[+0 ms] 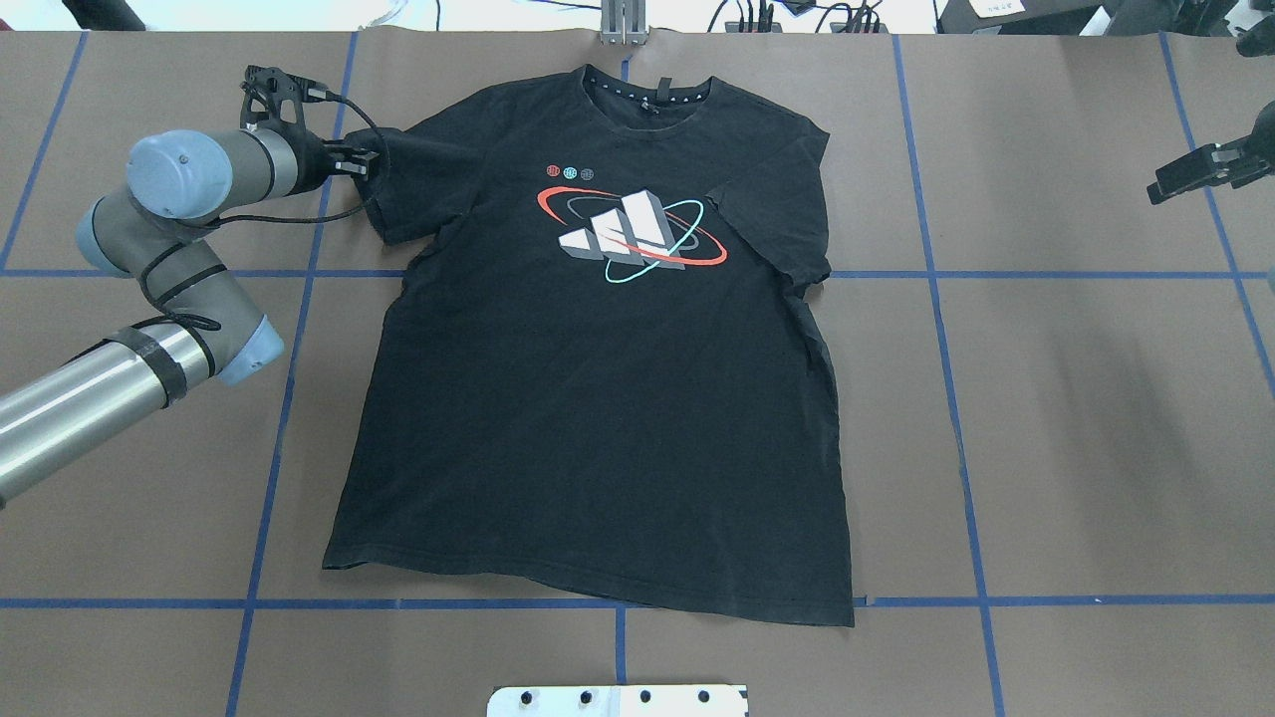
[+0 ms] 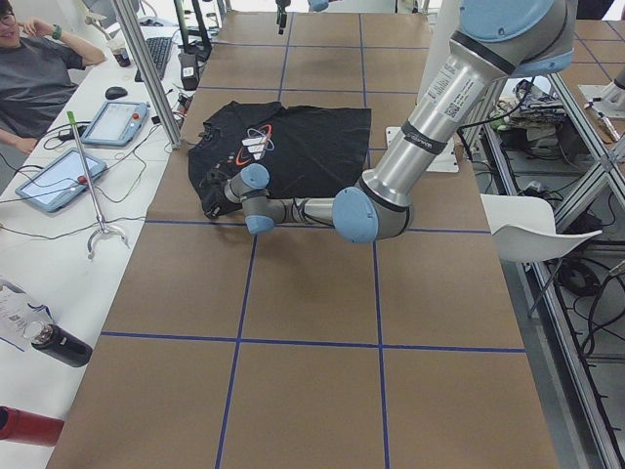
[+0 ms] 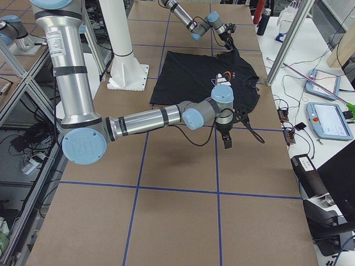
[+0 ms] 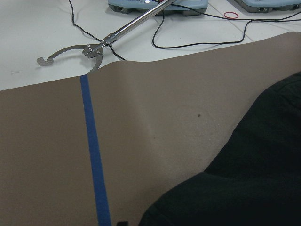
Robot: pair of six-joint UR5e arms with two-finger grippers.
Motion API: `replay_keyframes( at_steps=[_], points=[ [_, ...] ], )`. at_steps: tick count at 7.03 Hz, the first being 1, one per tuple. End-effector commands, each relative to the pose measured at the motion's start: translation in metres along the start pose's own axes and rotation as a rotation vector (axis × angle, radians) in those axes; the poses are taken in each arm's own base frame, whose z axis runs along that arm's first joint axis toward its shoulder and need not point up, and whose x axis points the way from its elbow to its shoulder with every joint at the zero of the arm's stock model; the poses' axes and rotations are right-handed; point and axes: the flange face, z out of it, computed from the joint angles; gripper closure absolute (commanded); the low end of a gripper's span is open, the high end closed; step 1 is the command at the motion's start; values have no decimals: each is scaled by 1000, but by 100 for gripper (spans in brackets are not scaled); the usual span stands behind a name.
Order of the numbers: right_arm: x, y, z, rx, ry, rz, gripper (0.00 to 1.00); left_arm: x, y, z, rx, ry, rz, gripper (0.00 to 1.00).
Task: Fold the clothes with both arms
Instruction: 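Reach the left gripper to the other sleeve and fold it inward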
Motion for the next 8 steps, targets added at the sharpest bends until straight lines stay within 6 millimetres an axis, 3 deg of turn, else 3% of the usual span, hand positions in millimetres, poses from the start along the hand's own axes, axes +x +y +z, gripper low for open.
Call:
replay_keyframes(
  at_steps=[1,2,3,6,7,8],
  points=[
    [-2,0,-2,4,-2,-3,0,3,4,0,-21,19,-1,60],
    [-2,0,-2,4,-2,-3,0,5,1,-2,-23,35,-1,92],
    [-2,0,-3,5,-2,-2,0,6,-4,-5,-22,53,-4,100],
    [-2,0,-3,5,-2,2,0,9,-24,-33,-1,88,-30,100],
    [-3,-1,-3,6,-2,3,0,20,-33,-36,-33,50,-68,100],
    [-3,-1,-3,6,-3,4,0,45,-55,-46,-61,-17,-164,100]
  ],
)
